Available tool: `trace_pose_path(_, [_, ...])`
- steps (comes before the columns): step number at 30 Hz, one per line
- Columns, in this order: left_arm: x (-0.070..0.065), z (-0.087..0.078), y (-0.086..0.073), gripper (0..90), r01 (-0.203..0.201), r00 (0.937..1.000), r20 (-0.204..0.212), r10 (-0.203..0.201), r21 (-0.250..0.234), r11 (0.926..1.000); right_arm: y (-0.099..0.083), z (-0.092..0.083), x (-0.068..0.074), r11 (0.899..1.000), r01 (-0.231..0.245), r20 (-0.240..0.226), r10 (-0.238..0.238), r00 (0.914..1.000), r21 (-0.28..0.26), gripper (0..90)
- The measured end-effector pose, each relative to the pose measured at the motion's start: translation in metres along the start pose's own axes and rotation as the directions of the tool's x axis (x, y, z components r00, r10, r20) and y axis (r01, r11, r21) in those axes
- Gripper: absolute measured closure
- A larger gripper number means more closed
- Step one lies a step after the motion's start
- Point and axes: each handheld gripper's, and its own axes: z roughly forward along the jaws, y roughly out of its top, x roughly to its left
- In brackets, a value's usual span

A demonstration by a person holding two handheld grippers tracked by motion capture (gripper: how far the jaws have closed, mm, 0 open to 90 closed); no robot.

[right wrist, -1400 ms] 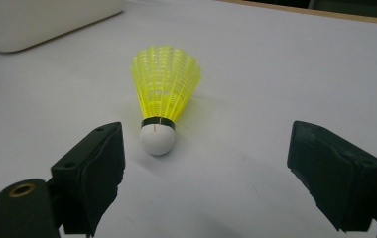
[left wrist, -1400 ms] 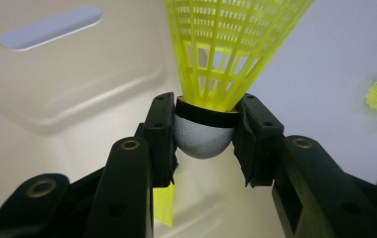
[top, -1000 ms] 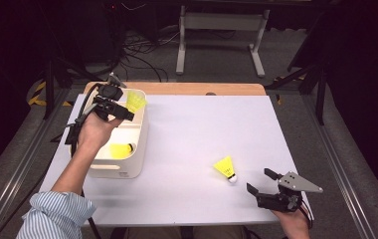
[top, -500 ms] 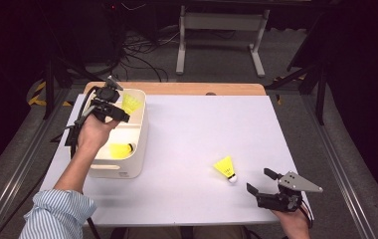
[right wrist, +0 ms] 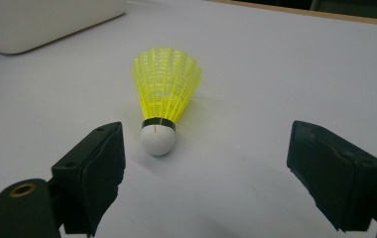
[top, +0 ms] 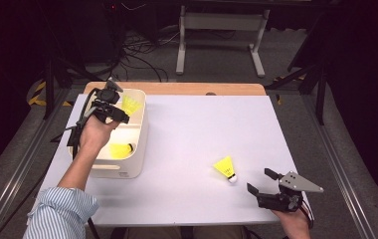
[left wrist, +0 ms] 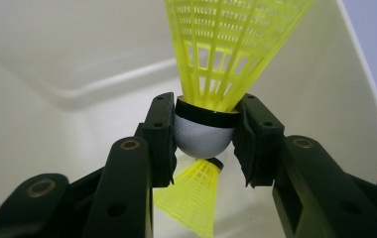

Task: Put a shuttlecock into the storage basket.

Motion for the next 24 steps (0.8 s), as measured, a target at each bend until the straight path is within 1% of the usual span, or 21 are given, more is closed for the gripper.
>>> trace_pose_path(5, [0.002, 0.003, 0.000, 63.4, 0.005, 1.0000, -0.001, -0.005, 0.010, 0.9999, 0.000, 0.000, 0.000, 1.000, -0.001, -0.002, 0.001, 1.0000, 0.003, 15.9])
trace_pose_path(7, [0.003, 0.004, 0.000, 63.4, 0.014, 0.9999, -0.001, -0.014, 0.008, 0.9999, 0.000, 0.000, 0.000, 1.000, 0.001, -0.001, -0.001, 1.0000, 0.001, 15.9])
trace_pose_path(14, [0.006, 0.008, -0.001, 63.4, 0.021, 0.9998, -0.006, -0.021, 0.012, 0.9997, 0.000, 0.000, 0.000, 1.000, 0.000, -0.001, 0.000, 1.0000, 0.001, 15.9])
trace_pose_path(24, [0.012, 0.020, -0.002, 63.3, 0.040, 0.9992, -0.009, -0.040, 0.035, 0.9986, 0.000, 0.000, 0.000, 1.000, -0.002, -0.002, 0.002, 1.0000, 0.004, 15.8])
